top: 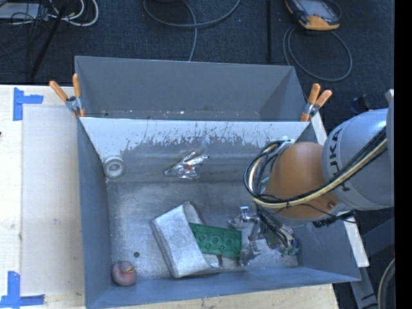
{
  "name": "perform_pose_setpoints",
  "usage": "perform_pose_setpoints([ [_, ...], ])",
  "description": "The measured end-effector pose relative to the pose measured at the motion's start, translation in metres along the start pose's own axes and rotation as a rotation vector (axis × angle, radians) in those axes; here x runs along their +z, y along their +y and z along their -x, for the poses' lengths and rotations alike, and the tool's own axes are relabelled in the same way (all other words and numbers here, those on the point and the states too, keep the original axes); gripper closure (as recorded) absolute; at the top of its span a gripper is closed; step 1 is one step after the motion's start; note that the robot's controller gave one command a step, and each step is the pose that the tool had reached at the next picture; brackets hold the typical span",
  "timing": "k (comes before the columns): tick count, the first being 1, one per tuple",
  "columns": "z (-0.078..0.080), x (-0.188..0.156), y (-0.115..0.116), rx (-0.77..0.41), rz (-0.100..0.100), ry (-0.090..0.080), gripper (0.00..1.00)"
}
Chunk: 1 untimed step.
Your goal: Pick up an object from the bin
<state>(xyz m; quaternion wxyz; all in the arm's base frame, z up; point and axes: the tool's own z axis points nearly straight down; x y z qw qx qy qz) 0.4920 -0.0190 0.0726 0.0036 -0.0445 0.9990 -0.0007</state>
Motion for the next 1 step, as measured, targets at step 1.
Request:
perform_pose_setpoints([
  [1, 0.015, -0.1518, -0.0078, -0.376, 0.001, 0.0, 1.0],
])
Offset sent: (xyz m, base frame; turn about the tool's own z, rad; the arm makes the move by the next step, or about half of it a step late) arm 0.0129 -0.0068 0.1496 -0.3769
